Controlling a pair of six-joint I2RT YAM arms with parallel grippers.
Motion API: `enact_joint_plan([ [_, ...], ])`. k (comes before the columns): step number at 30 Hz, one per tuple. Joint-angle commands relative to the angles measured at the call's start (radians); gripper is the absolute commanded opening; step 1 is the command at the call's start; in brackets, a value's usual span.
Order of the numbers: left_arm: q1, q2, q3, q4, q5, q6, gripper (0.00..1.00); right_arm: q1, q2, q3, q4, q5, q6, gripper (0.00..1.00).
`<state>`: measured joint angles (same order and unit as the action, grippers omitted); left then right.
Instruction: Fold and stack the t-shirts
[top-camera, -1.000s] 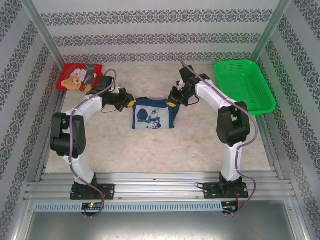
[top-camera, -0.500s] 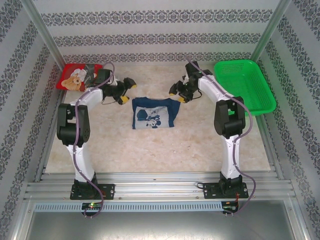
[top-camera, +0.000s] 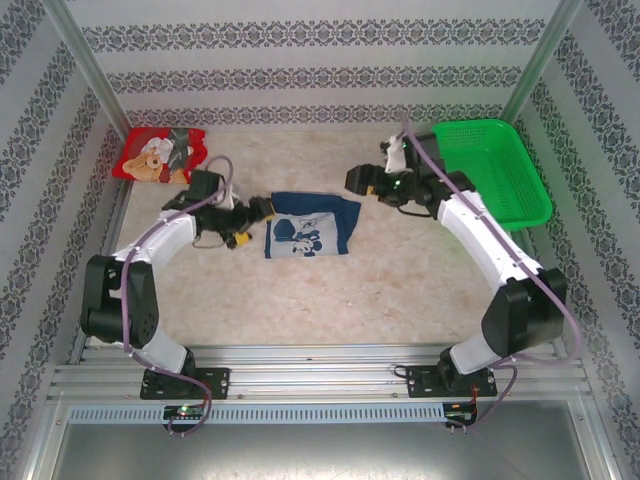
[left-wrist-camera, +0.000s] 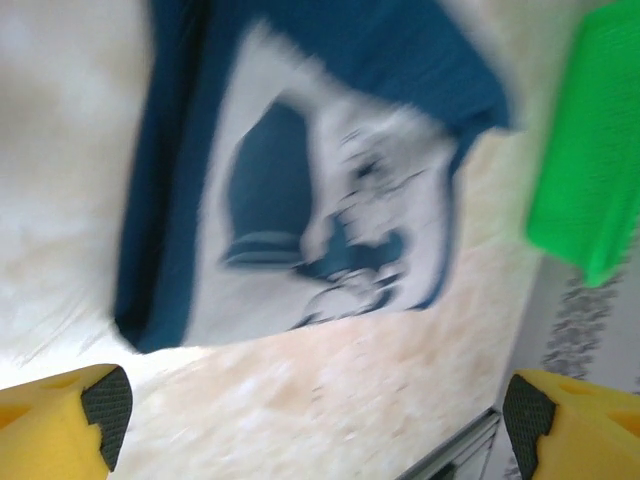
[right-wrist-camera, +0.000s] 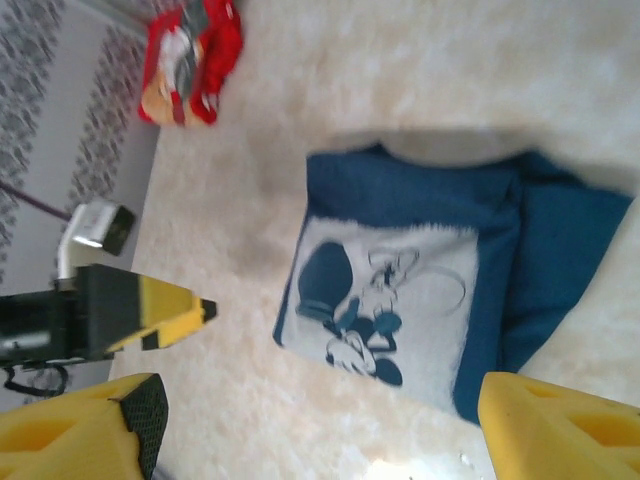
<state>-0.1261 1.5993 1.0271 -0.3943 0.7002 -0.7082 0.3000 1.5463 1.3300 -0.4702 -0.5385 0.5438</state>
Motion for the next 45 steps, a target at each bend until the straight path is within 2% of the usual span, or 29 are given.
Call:
enact_joint_plan([
  [1,-0.013,0.027,-0.082,0.146,-0.036,-0.048,0.93,0.023,0.109,-0.054,0.141,-0.075,0.072,0.79],
  [3,-0.029,0.05,-0.083,0.189,-0.068,-0.056,0.92,0.028,0.191,-0.027,0.243,-0.115,0.152,0.69],
  [6,-0.047,0.092,-0.078,0.254,-0.074,-0.079,0.92,0.037,0.329,0.046,0.347,-0.137,0.251,0.46],
  [8,-0.055,0.116,-0.066,0.272,-0.086,-0.083,0.92,0.042,0.421,0.109,0.37,-0.14,0.287,0.35],
  [11,-0.059,0.142,-0.058,0.297,-0.103,-0.087,0.92,0.044,0.529,0.189,0.4,-0.139,0.326,0.26],
  [23,-0.067,0.29,-0.039,0.398,-0.092,-0.133,0.87,0.01,0.796,0.439,0.303,-0.06,0.338,0.23],
  [29,-0.095,0.348,0.02,0.407,-0.082,-0.149,0.84,0.0,0.831,0.58,0.199,-0.072,0.274,0.3],
  [34,-0.138,0.385,0.092,0.349,-0.113,-0.126,0.82,-0.016,0.733,0.605,0.193,-0.108,0.244,0.38],
  [37,-0.156,0.397,0.107,0.371,-0.125,-0.135,0.8,-0.016,0.647,0.605,0.132,-0.136,0.197,0.4],
  [40,-0.177,0.419,0.174,0.321,-0.139,-0.11,0.77,-0.013,0.533,0.525,0.126,-0.166,0.181,0.42],
  [45,-0.234,0.485,0.345,0.147,-0.184,-0.039,0.69,-0.01,0.315,0.314,0.147,-0.203,0.171,0.43],
])
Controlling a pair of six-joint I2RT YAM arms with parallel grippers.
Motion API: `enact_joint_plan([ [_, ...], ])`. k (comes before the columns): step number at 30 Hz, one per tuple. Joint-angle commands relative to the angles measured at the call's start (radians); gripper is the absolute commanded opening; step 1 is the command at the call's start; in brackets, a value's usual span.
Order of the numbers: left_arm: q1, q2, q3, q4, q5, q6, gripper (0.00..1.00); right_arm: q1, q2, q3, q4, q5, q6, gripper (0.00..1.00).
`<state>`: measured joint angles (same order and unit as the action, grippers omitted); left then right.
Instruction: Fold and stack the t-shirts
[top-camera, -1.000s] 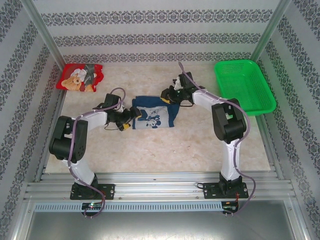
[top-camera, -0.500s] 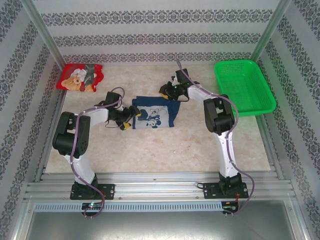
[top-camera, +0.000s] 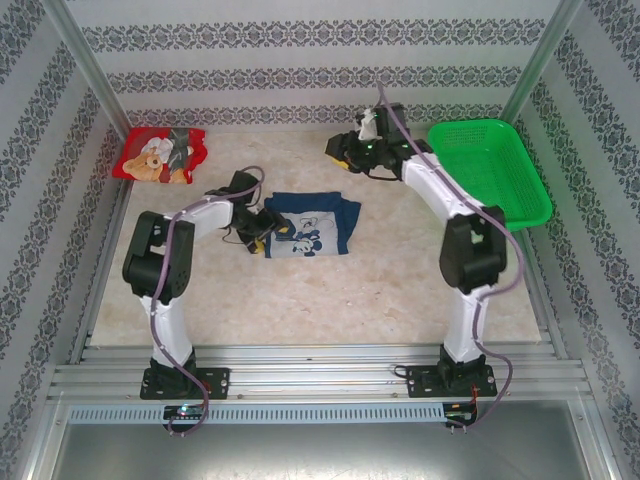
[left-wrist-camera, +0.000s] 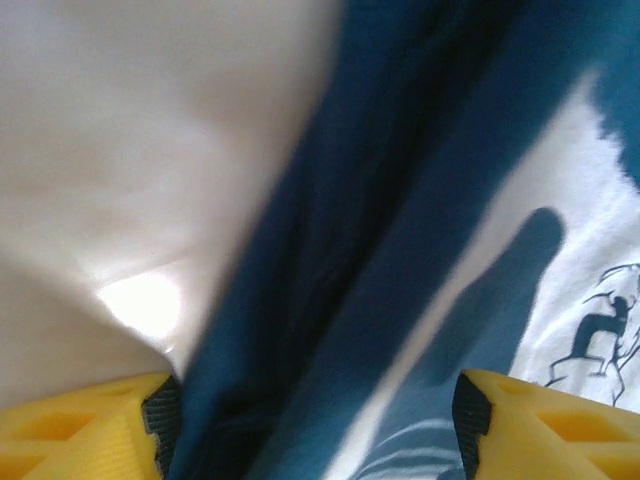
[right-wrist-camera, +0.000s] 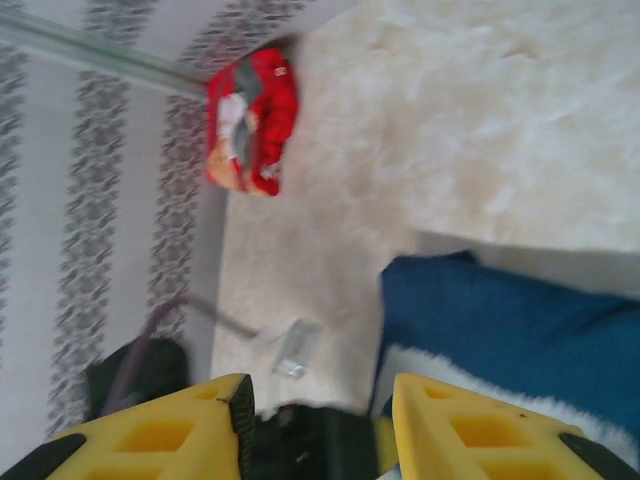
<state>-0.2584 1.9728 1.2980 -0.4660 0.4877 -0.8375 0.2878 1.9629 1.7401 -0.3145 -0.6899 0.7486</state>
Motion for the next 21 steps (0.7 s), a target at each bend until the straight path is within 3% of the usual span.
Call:
enact_joint_plan([
  [1,-0.106,0.125,0.096,0.188,0.02,0.096,0.66,0.002,-0.143,-0.134,-0.007,-0.053,-0.034,0.43],
  [4,-0.119,0.163,0.149,0.123,0.002,0.11,0.56,-0.002,-0.271,-0.27,0.002,-0.048,-0.027,0.43],
  [11,-0.119,0.164,0.214,-0.033,-0.079,0.173,0.17,-0.038,-0.514,-0.513,-0.012,-0.042,-0.012,0.43],
  [13,-0.12,0.135,0.244,-0.072,-0.115,0.204,0.11,-0.055,-0.573,-0.551,-0.046,-0.037,-0.028,0.45],
  [17,-0.119,0.101,0.356,-0.208,-0.204,0.314,0.02,-0.078,-0.693,-0.604,-0.074,-0.018,-0.046,0.62],
  [21,-0.11,0.085,0.472,-0.334,-0.305,0.443,0.0,-0.102,-0.815,-0.666,-0.066,-0.023,-0.056,0.9],
])
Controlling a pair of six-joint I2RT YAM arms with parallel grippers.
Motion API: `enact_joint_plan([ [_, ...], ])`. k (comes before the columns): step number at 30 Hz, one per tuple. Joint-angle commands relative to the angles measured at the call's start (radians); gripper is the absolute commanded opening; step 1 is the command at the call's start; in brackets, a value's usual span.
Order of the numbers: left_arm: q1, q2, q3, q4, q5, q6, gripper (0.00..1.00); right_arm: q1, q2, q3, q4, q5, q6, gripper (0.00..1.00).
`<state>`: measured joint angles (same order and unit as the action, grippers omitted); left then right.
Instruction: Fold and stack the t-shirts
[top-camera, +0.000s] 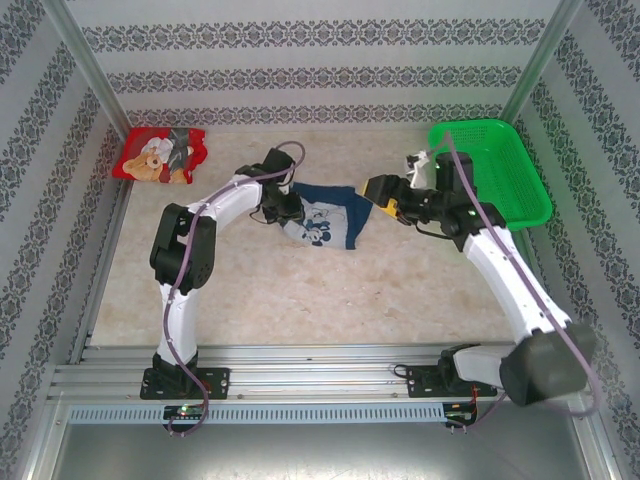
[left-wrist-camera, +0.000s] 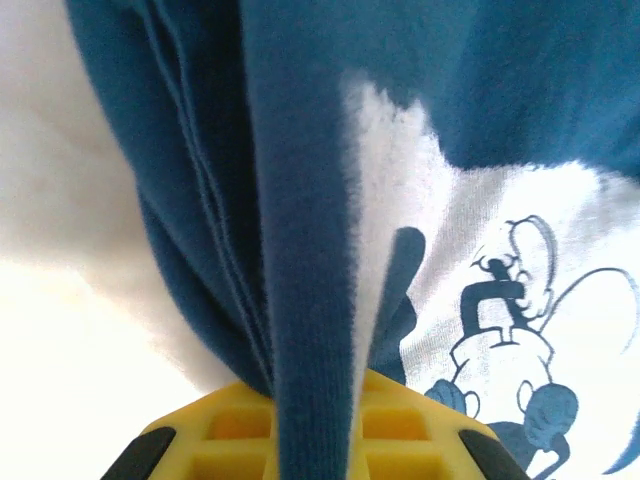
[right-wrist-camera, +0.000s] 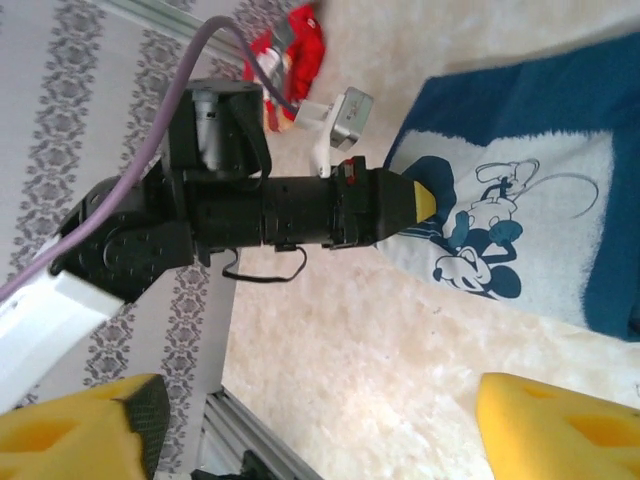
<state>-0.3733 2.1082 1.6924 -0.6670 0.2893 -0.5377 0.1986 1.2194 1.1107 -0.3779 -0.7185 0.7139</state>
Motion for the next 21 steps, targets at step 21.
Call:
enact_joint_plan([
  [21,0.207,0.04,0.449,-0.3,-0.335,0.707,0.0,0.077,-0.358,-0.228,-0.003,0.075,0.01,0.98],
])
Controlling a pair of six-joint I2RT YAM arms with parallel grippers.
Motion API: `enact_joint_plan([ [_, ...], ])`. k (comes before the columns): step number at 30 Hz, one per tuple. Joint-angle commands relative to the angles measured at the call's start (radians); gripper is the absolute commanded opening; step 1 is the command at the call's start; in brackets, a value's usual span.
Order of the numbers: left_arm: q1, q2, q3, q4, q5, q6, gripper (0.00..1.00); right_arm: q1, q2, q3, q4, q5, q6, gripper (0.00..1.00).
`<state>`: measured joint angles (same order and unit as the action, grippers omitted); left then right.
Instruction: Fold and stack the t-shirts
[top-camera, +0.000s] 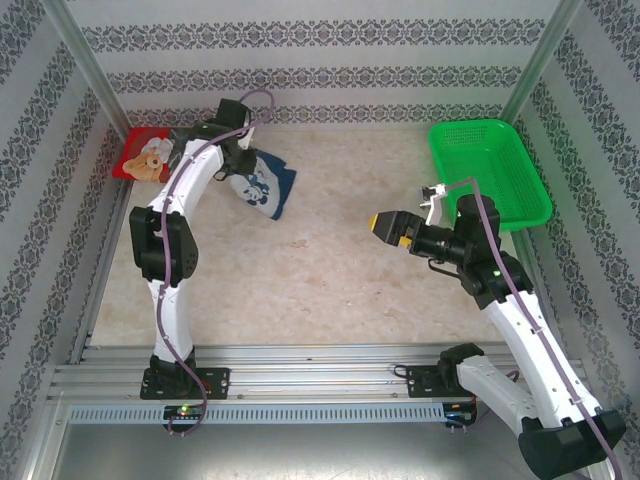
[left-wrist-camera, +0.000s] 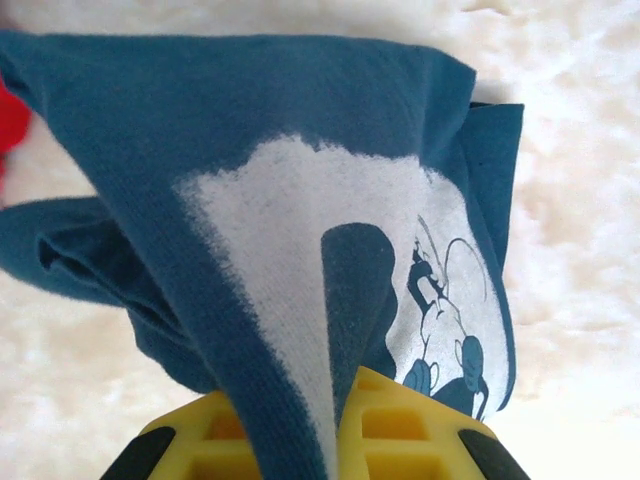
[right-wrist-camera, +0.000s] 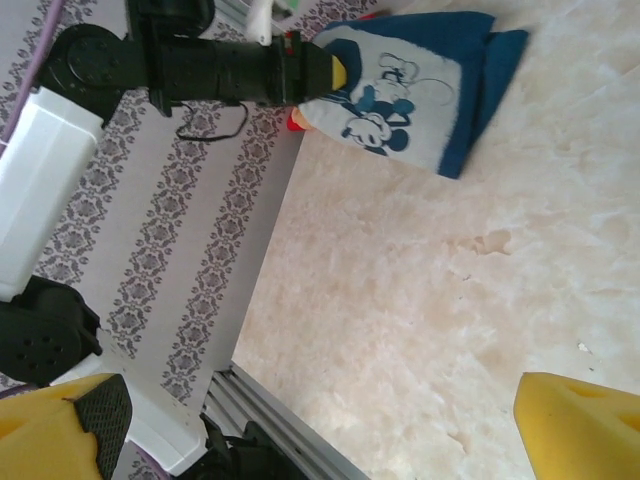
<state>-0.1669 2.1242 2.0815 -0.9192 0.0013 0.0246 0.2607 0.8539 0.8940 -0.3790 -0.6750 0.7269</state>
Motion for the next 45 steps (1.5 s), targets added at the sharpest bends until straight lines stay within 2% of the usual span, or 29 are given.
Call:
enact_joint_plan([
  [1,0.001,0.034,0.076,-0.051,-0.054,0.176,0.0,0.018,0.016,-0.012,0.002,0.035,-0.003,0.98],
  [10,0.051,0.08,0.169,-0.057,-0.052,0.316,0.0,0.023,0.105,0.008,0.029,0.021,-0.008,0.98],
  [22,0.164,0.142,0.28,0.014,-0.04,0.457,0.0,0.019,0.265,0.178,-0.099,-0.018,-0.085,0.98],
  [28,0.255,0.173,0.335,0.052,0.006,0.467,0.0,0.008,0.33,0.262,-0.137,-0.024,-0.095,0.98],
  [45,0.428,0.286,0.512,0.124,0.202,0.437,0.0,0.008,0.537,0.395,-0.095,-0.069,-0.05,0.98],
])
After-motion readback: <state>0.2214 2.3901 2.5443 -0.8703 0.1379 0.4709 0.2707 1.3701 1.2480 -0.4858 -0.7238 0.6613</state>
